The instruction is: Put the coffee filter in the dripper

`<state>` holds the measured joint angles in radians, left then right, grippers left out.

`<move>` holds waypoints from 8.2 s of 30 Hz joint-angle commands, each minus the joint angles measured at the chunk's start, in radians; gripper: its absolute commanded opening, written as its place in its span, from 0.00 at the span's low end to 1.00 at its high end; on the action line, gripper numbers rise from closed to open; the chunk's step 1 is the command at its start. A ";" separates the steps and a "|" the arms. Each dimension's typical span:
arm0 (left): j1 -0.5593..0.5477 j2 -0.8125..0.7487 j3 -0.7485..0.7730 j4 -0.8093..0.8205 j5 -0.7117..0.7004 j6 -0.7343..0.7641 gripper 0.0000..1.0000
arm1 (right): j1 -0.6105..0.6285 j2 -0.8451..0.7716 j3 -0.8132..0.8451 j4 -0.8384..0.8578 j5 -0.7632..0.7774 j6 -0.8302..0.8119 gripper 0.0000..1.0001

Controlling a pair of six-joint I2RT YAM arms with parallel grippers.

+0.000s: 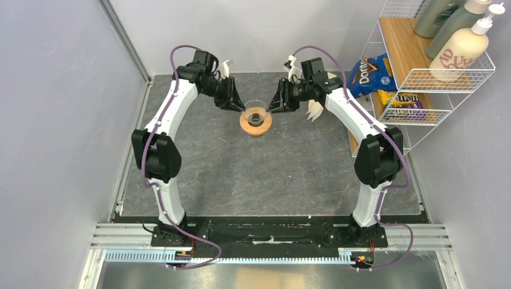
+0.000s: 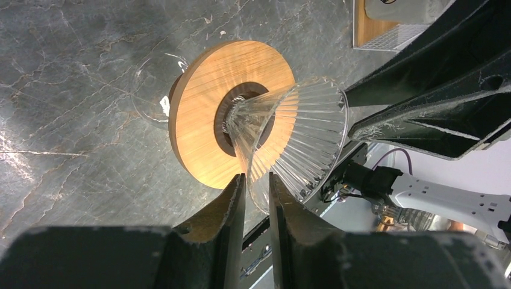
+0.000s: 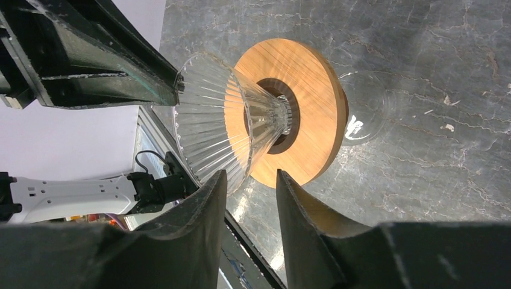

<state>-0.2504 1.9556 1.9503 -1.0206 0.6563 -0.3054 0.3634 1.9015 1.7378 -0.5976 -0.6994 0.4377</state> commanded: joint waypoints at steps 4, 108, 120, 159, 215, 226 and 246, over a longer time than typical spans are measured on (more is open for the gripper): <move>-0.009 0.004 -0.021 0.055 0.005 -0.004 0.24 | 0.015 0.025 0.068 0.032 0.012 0.002 0.37; -0.090 0.074 -0.084 0.072 -0.123 0.057 0.02 | 0.018 0.135 -0.035 0.012 0.169 -0.221 0.00; -0.088 0.049 -0.142 0.111 -0.158 0.072 0.05 | 0.018 0.134 -0.029 -0.004 0.156 -0.238 0.00; 0.008 -0.076 0.021 0.147 -0.106 0.015 0.75 | -0.031 0.001 0.237 -0.090 0.084 -0.254 0.78; 0.168 -0.402 -0.312 0.420 0.057 0.075 0.92 | -0.141 0.246 0.171 -0.164 0.592 -1.812 0.71; 0.169 -0.400 -0.309 0.427 0.057 0.065 0.92 | -0.141 0.296 0.156 -0.117 0.659 -1.898 0.71; 0.170 -0.401 -0.317 0.436 0.051 0.057 0.92 | -0.141 0.322 0.121 -0.041 0.691 -2.028 0.45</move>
<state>-0.0849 1.5902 1.6348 -0.6254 0.6910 -0.2237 0.2188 2.2101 1.8469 -0.6632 -0.0200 -1.5536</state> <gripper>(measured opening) 0.918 0.484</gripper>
